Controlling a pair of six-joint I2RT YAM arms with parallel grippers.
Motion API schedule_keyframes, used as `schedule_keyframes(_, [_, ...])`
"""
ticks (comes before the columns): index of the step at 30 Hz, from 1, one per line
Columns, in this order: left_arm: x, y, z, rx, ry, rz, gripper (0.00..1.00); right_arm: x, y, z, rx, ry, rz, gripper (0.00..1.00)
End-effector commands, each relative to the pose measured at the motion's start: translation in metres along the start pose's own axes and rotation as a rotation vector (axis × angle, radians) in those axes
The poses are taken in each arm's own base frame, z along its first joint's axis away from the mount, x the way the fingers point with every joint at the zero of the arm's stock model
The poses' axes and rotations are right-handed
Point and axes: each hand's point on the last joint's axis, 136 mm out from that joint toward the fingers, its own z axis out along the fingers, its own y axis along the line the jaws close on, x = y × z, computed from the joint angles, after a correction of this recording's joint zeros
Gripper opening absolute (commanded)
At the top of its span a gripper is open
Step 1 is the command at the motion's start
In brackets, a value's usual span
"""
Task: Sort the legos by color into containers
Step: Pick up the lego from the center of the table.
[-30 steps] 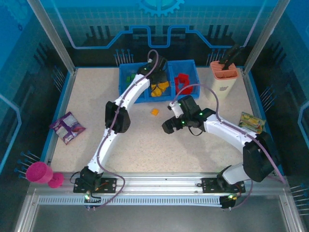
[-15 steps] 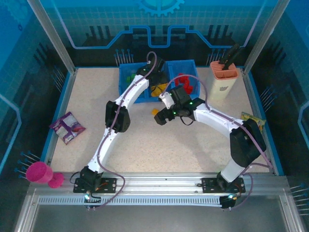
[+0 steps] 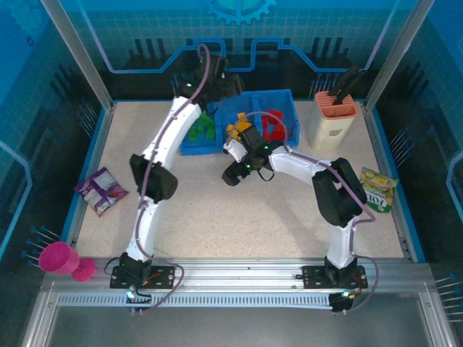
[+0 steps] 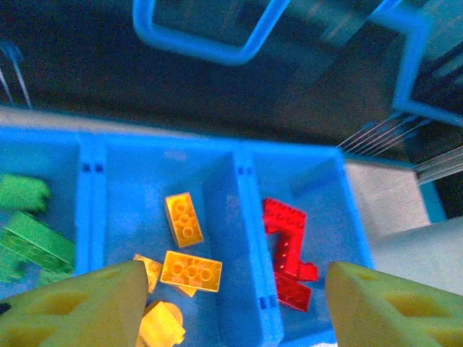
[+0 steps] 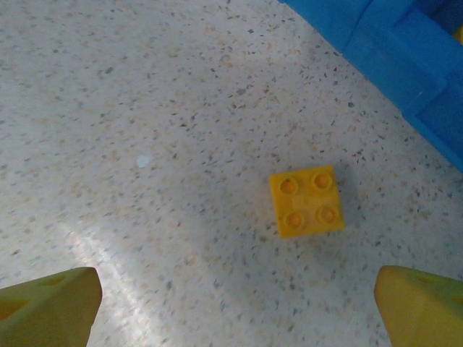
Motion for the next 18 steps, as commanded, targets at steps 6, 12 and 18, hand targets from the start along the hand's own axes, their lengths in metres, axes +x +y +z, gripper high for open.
schedule_keyframes(6, [-0.033,0.025,-0.089,-0.122,-0.134,0.126,0.72,-0.002,-0.012,0.03,0.038,0.087,-0.097,0.98])
schedule_keyframes(12, [-0.024,0.056,-0.121,-0.209,-0.178,0.092,0.76,0.004,-0.02,0.041,0.057,0.138,-0.113,0.95])
schedule_keyframes(18, [-0.011,0.089,-0.159,-0.315,-0.209,0.103,0.77,0.016,-0.023,0.059,0.057,0.182,-0.108,0.82])
